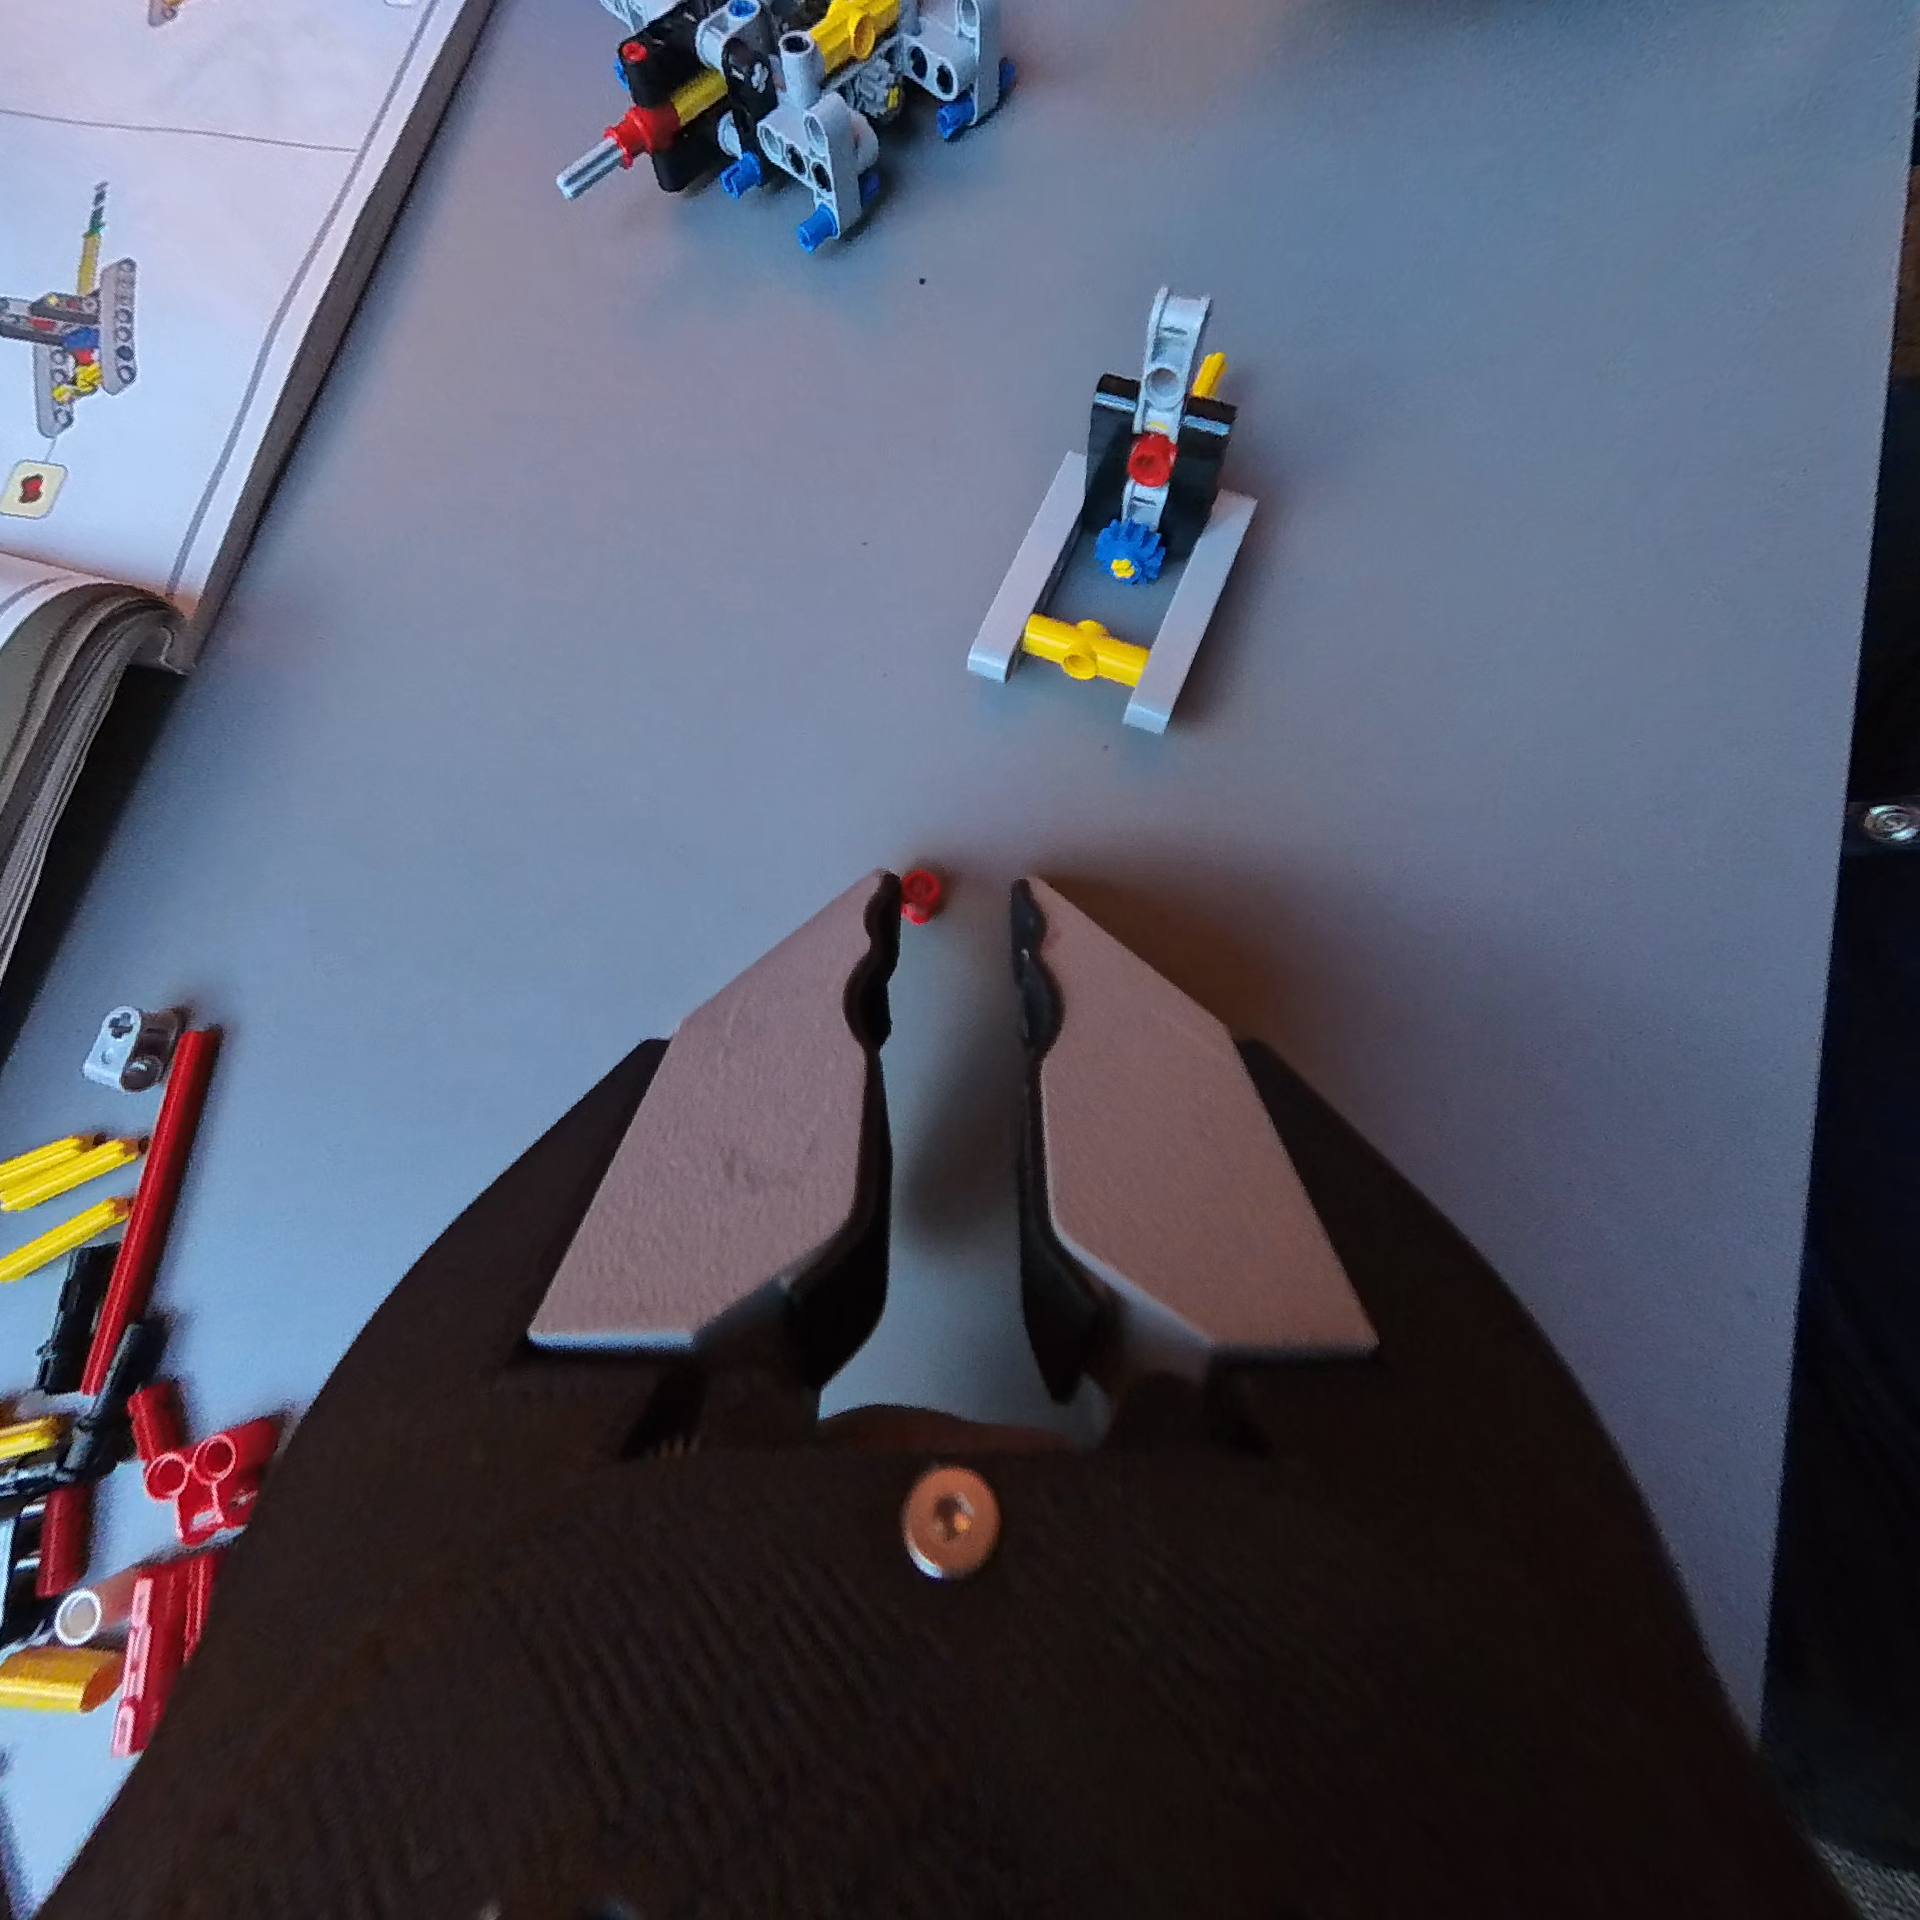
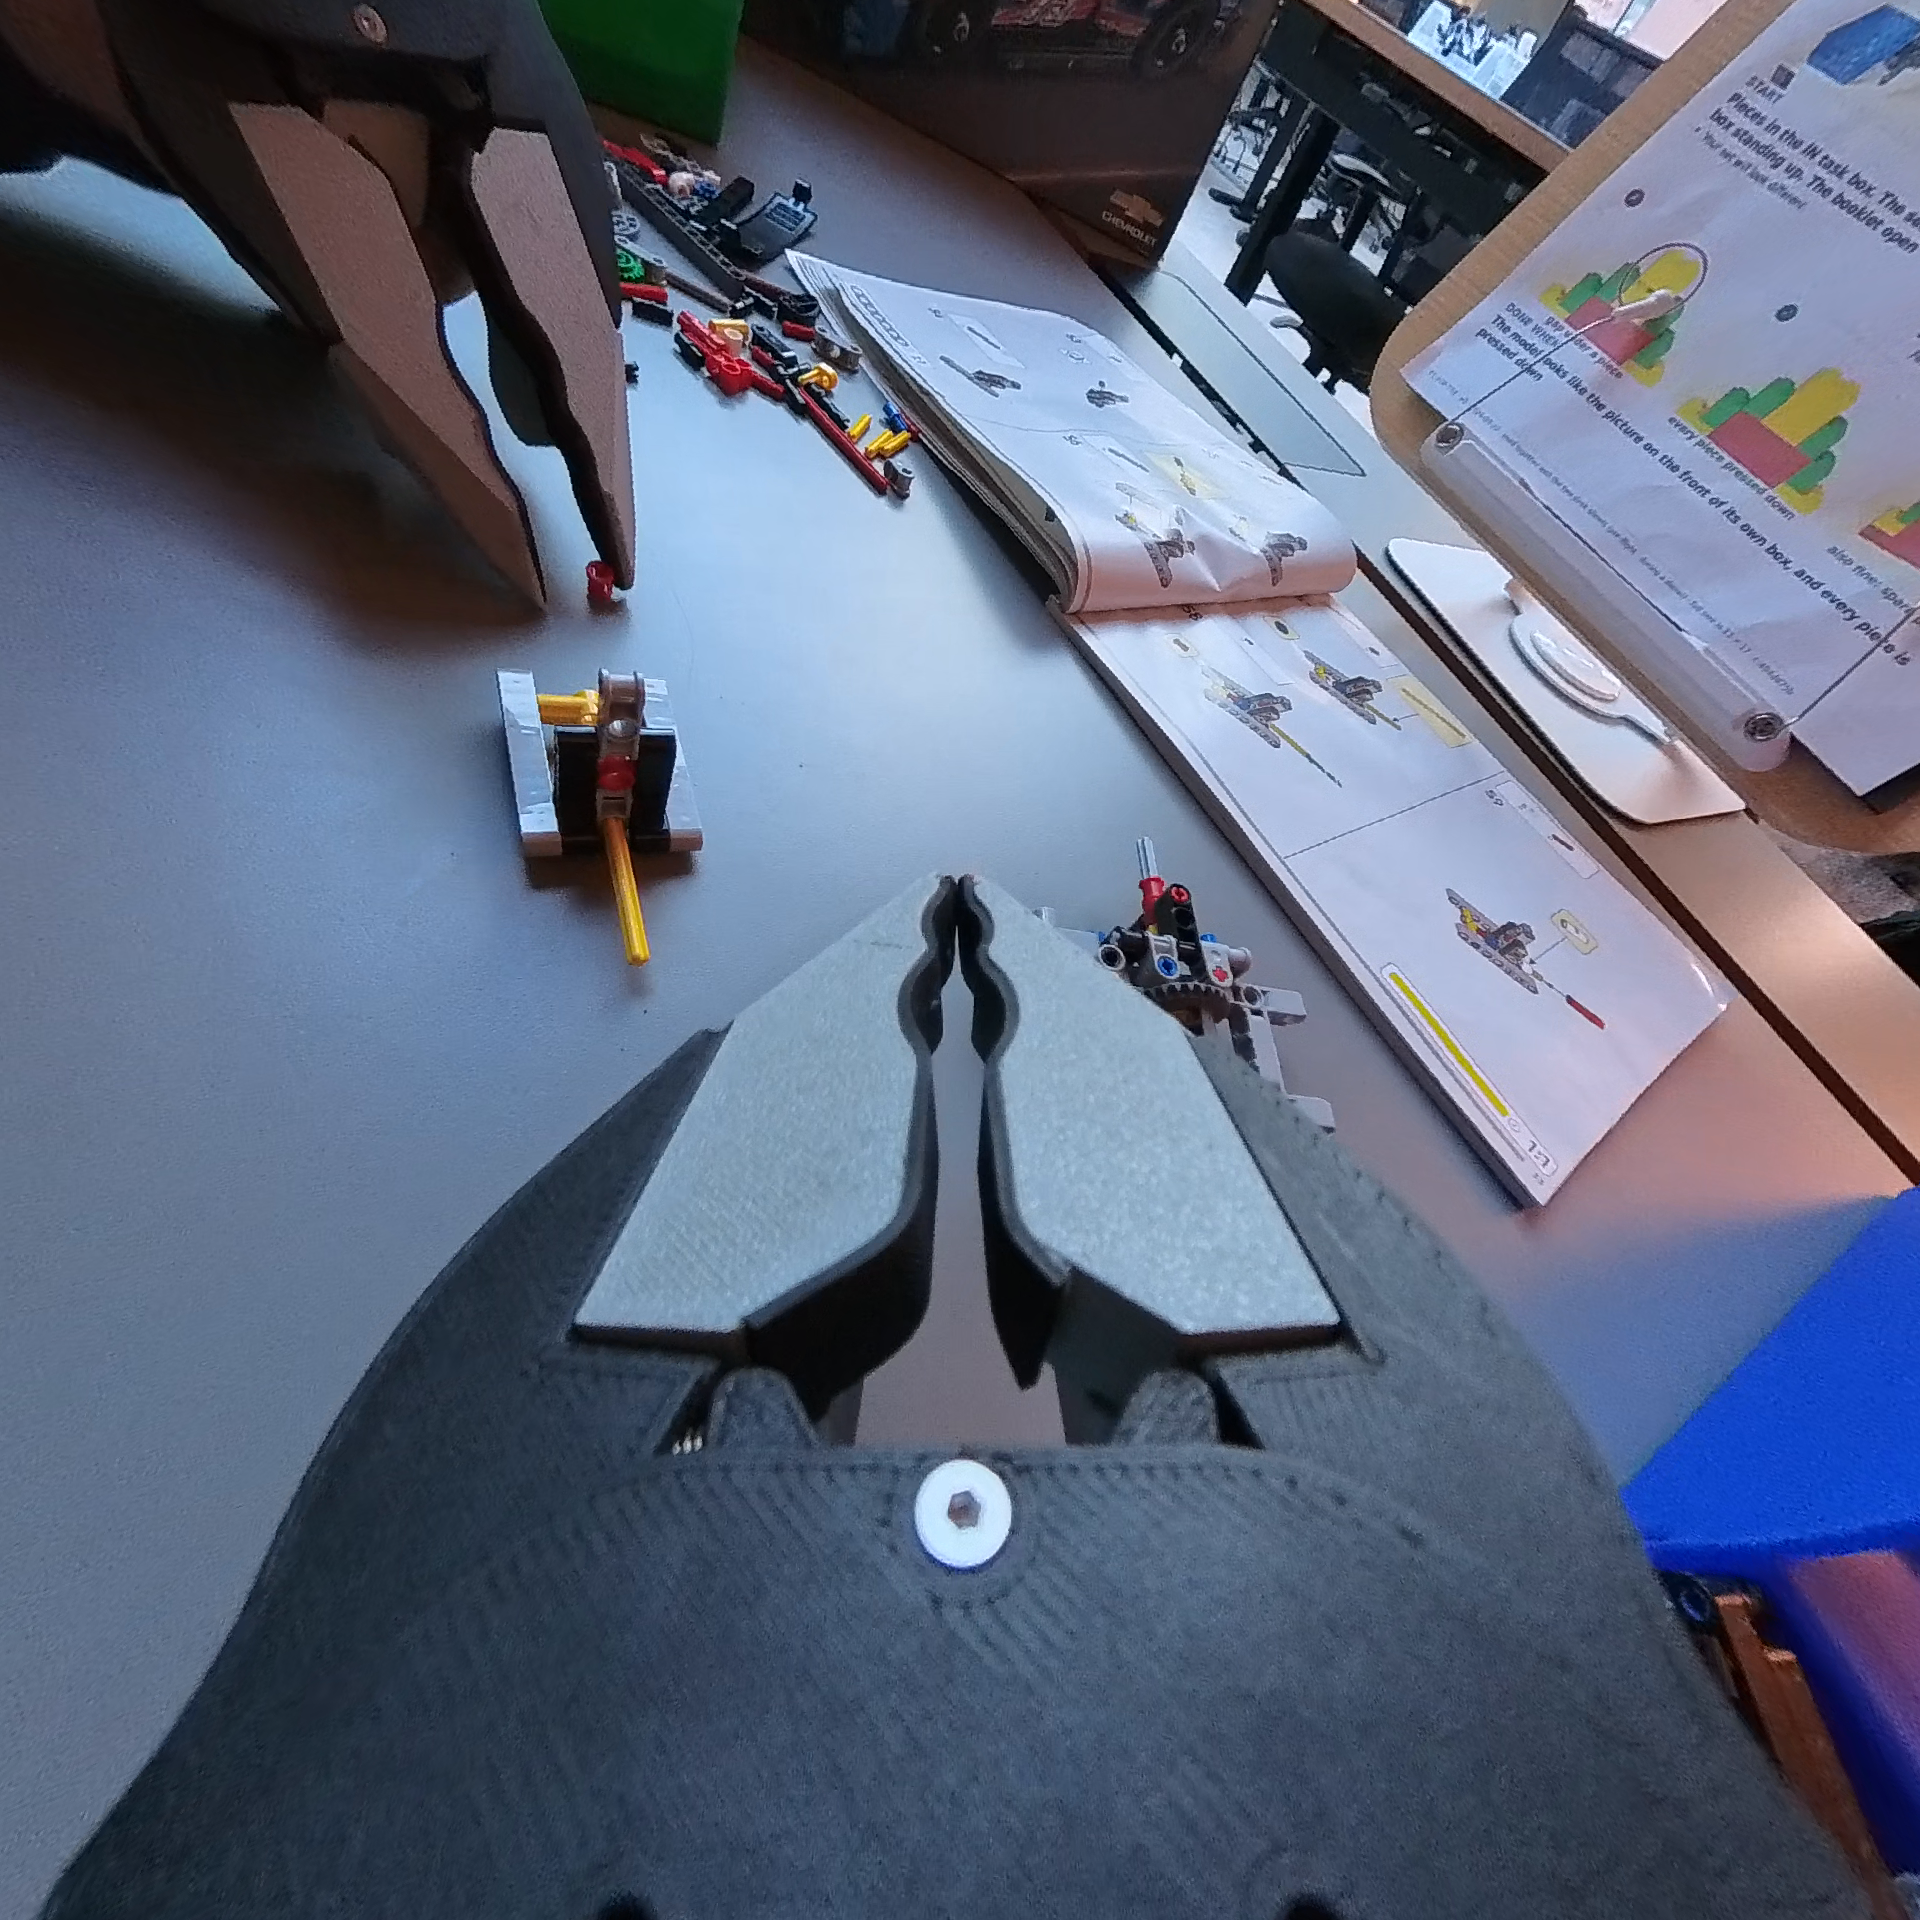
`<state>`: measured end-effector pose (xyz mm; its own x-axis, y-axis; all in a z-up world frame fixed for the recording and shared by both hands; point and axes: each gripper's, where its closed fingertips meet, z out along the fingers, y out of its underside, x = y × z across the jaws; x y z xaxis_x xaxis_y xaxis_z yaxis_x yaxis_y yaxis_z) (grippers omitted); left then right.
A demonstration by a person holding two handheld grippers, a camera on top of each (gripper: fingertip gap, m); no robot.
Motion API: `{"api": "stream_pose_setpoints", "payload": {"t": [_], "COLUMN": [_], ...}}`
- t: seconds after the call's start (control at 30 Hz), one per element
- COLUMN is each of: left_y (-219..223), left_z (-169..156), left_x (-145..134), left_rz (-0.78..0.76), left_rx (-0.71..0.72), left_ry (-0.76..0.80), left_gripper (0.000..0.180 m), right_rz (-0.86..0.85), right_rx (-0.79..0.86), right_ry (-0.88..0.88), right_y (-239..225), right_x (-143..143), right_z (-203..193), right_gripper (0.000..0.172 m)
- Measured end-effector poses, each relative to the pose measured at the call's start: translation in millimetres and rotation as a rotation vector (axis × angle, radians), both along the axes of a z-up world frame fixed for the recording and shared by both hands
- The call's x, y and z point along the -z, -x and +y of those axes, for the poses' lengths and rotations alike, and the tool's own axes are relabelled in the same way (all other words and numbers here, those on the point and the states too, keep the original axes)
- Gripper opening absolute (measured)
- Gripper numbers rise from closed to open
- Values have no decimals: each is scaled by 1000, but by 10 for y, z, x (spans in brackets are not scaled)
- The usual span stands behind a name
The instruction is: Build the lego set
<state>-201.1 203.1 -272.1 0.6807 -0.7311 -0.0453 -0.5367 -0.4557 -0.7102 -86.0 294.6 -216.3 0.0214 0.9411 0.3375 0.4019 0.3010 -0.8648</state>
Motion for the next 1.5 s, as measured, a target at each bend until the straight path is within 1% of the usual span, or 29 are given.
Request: {"api": "stream_pose_setpoints", "payload": {"t": [0.2,0.27,0.37,0.5,0.57,0.6,0.67,0.7,0.73,0.8,0.9,1.0,1.13,1.33,1.5], "left_y": [2,20,37,112,104,89,53,64,106,134,134,100,96,79,95], "left_z": [-14,-4,-11,0,53,118,256,262,269,247,213,211,219,197,177], "left_x": [7,9,6,-6,-99,-196,-476,-540,-577,-649,-707,-694,-715,-747,-798], "left_rz": [-12,-23,-36,2,-34,-81,-245,-269,-245,-223,-236,-236,-272,-310,-382], "left_rx": [-7,-24,-41,-79,-119,-161,-266,-285,-308,-312,-315,-291,-284,-260,-243], "left_ry": [39,56,75,59,12,-43,-219,-275,-322,-400,-444,-436,-427,-427,-414], "left_gripper": [18,22,22,26,26,27,28,26,28,29,30,31,31,31,32], "right_rz": [-6,-7,-11,-8,-5,-3,-2,-3,-3,-3,7,21,28,4,-2], "right_rx": [-8,-8,-11,-13,-14,-14,-13,-12,-11,-8,-7,-21,-52,-83,-102], "right_ry": [0,-1,-1,-1,3,3,4,4,5,6,15,26,33,31,61], "right_y": [4,3,3,1,-2,-3,-5,-7,-8,-17,-31,-30,-19,21,65], "right_x": [11,12,20,15,9,7,6,7,9,9,-5,-35,-57,-21,-6], "right_z": [-16,-17,-23,-26,-26,-27,-28,-29,-30,-30,-31,-56,-141,-213,-209], "right_gripper": [0,0,0,0,0,0,0,0,0,0,0,0,0,0,0]}}
